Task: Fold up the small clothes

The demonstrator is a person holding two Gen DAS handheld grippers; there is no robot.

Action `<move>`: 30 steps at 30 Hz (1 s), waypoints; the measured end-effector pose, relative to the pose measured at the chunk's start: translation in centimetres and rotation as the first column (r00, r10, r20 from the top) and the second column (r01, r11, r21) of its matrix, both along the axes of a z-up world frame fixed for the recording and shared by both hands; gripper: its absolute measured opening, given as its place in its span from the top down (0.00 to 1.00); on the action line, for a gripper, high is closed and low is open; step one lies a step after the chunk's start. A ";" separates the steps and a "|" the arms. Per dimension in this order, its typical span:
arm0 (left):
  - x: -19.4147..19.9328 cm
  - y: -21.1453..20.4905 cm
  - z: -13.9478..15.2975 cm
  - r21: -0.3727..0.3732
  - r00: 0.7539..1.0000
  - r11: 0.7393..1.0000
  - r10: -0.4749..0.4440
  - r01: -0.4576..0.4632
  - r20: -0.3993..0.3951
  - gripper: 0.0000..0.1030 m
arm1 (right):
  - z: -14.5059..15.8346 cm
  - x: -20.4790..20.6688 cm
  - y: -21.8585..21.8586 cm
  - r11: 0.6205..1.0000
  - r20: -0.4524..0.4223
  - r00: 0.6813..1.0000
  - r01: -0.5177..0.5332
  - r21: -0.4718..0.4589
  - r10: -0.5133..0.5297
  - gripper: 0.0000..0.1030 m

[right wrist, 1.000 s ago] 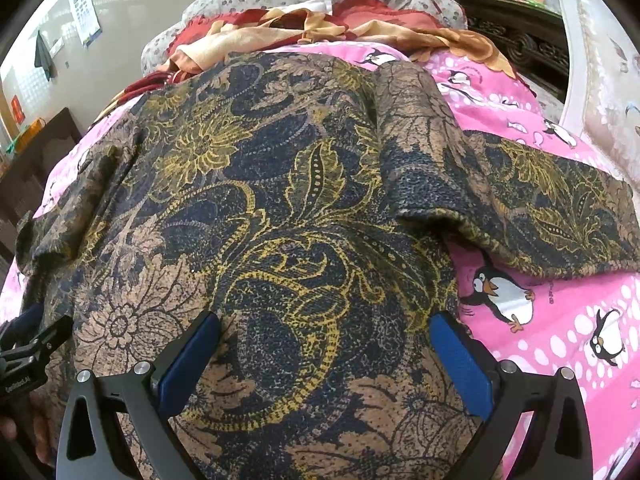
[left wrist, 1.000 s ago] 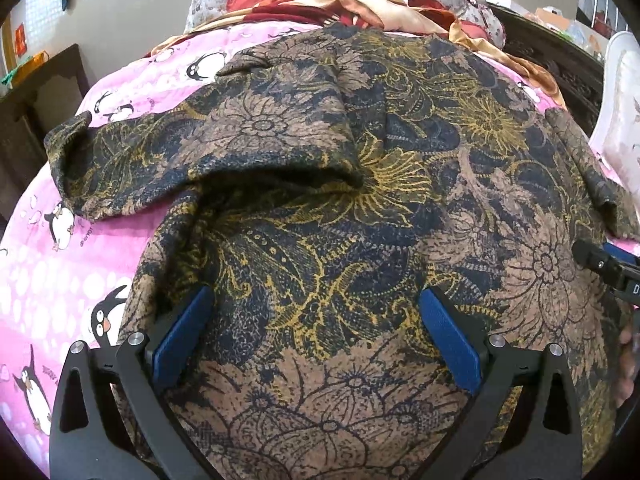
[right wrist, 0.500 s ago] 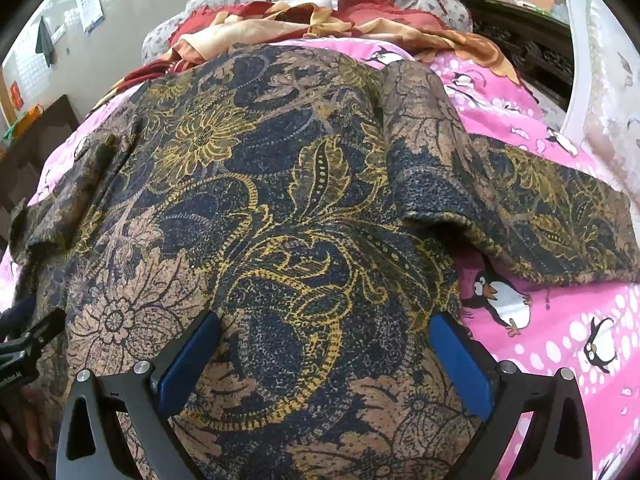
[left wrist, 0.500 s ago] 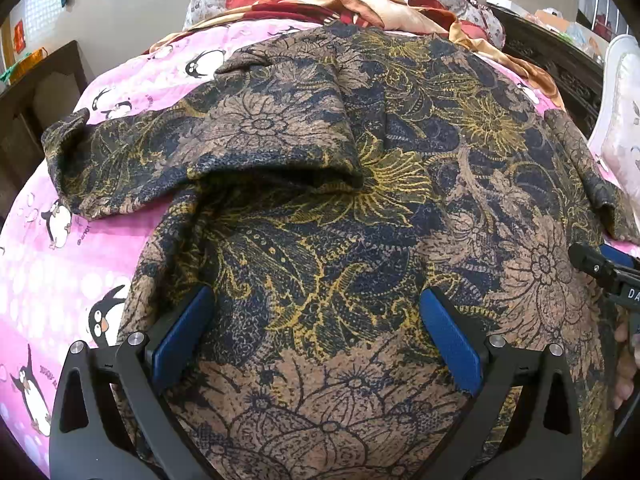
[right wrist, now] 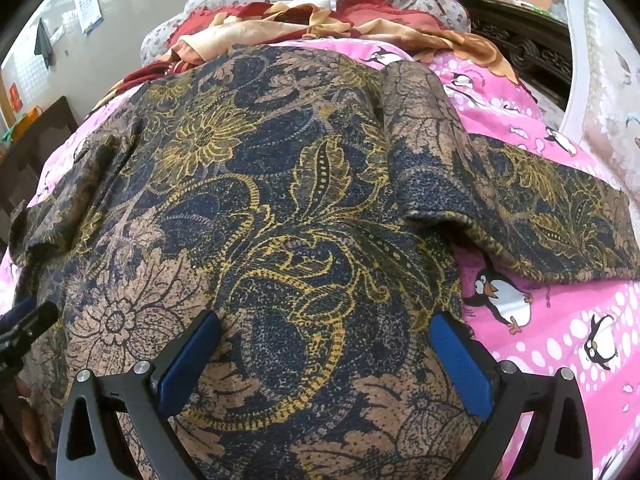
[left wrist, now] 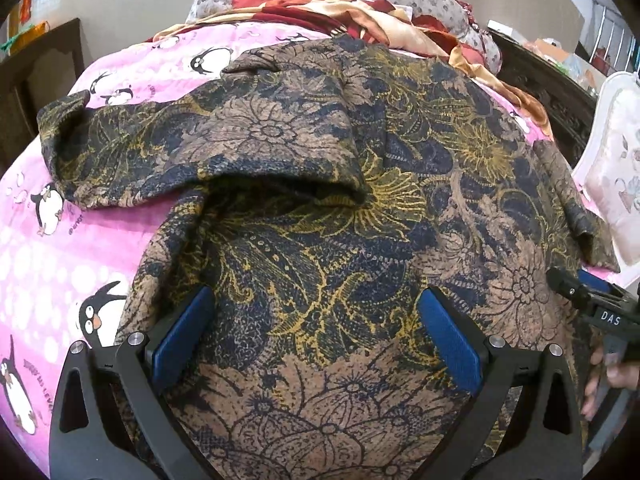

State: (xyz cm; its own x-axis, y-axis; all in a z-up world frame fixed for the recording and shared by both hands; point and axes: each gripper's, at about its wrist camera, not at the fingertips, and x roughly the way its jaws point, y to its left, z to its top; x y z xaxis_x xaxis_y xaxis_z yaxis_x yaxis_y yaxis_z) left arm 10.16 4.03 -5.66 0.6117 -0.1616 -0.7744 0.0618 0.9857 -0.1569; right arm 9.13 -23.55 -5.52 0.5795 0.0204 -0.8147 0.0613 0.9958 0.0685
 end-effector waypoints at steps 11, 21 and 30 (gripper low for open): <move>0.1 -1.2 -0.3 0.097 0.999 0.995 -0.028 0.030 -0.018 0.00 | -0.2 0.1 -0.4 1.000 0.001 1.000 -0.004 0.001 0.004 0.00; 0.0 -0.9 -0.3 0.091 1.000 0.996 -0.022 0.023 -0.013 0.00 | -0.1 0.0 -0.1 1.000 0.006 1.000 -0.002 0.007 0.002 0.00; -0.2 -0.2 0.0 0.043 1.000 0.999 -0.007 0.006 0.006 0.00 | -0.1 0.0 0.0 1.000 0.008 1.000 -0.004 0.001 0.004 0.00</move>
State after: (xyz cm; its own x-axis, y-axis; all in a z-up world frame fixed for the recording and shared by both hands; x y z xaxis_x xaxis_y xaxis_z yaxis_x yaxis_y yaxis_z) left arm 9.94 3.87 -5.62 0.6153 -0.1322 -0.7771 0.0689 0.9911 -0.1140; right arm 9.08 -23.59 -5.57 0.5862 0.0233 -0.8098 0.0571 0.9959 0.0700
